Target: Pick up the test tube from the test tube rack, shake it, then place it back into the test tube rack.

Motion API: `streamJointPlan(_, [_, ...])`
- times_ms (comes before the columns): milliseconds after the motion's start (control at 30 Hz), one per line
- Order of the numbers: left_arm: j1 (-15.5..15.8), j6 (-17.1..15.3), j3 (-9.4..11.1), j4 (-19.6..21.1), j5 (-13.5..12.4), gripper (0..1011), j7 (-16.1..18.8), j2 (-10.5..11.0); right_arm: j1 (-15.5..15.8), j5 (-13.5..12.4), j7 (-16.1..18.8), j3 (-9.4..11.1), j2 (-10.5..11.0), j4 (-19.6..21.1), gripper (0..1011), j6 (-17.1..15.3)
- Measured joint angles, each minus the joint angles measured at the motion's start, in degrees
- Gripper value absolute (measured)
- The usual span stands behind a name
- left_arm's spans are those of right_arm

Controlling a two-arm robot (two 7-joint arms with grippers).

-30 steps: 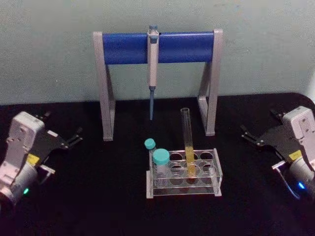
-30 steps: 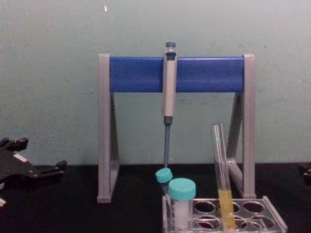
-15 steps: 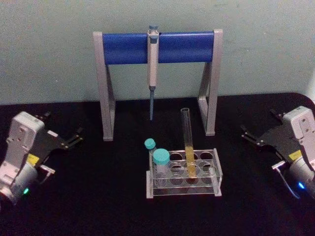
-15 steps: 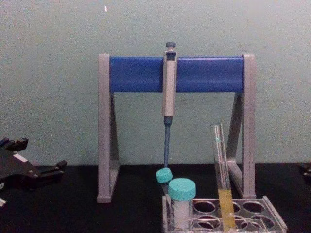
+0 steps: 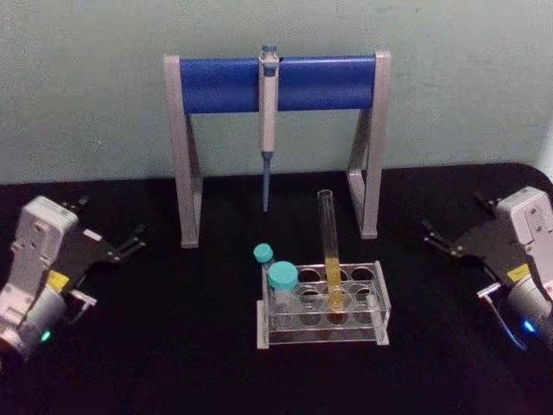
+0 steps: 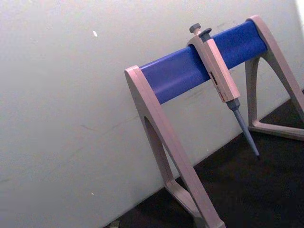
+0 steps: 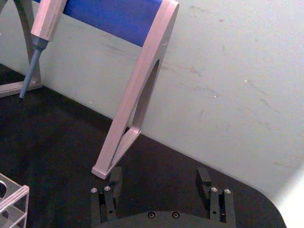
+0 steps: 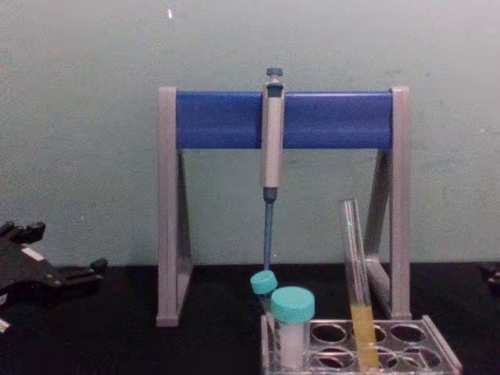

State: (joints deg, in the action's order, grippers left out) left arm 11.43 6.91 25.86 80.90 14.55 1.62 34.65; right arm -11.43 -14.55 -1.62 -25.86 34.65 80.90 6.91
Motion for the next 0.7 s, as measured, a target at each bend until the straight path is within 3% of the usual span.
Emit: streamJointPlan(700, [0.0,0.0,0.0,0.0,0.0,1009,0.0,0.0,0.0,0.0,0.0,0.0,0.0,0.0,1000,0.0])
